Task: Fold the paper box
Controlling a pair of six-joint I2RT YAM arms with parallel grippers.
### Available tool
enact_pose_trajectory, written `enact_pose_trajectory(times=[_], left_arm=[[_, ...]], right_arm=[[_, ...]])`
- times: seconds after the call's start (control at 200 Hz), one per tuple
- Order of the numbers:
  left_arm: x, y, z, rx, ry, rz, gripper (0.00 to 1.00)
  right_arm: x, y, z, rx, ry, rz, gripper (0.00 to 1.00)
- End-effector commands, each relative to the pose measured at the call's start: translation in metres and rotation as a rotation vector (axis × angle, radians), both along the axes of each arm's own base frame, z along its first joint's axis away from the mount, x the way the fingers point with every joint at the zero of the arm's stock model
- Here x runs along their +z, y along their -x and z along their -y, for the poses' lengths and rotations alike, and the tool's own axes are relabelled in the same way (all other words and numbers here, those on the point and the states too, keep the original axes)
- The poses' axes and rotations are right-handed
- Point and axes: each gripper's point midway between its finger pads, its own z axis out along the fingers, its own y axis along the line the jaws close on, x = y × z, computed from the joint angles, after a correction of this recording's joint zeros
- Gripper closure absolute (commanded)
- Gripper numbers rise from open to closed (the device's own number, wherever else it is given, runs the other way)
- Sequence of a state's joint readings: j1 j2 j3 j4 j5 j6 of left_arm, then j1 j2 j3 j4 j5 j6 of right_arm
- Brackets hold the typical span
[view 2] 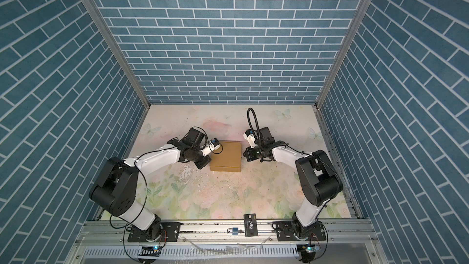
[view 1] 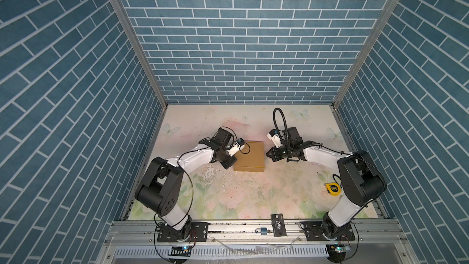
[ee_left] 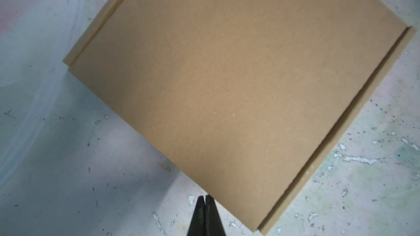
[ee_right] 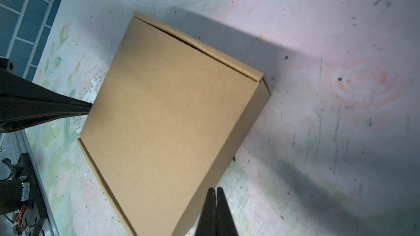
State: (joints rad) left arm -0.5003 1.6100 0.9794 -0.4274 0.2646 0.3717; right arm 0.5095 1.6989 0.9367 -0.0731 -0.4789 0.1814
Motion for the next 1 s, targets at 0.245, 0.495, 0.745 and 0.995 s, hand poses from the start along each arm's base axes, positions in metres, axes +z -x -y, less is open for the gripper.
enact_pose_trajectory(times=[0.245,0.495,0.745,0.995], left_arm=[[0.005,0.006,-0.001,-0.035,-0.01,0.03,0.98],[0.025,-0.016,-0.018,0.031,0.013,0.106,0.89],[0.039,-0.031,-0.034,0.1,0.06,0.144,0.6],[0.044,-0.042,-0.062,0.191,0.104,0.157,0.44]], right_arm=[[-0.003,-0.003,-0.001,-0.008,0.025,-0.005,0.97],[0.008,-0.017,0.029,-0.094,0.089,0.066,0.94],[0.029,-0.03,0.056,-0.175,0.16,0.194,0.84],[0.044,-0.031,0.088,-0.266,0.184,0.282,0.72]])
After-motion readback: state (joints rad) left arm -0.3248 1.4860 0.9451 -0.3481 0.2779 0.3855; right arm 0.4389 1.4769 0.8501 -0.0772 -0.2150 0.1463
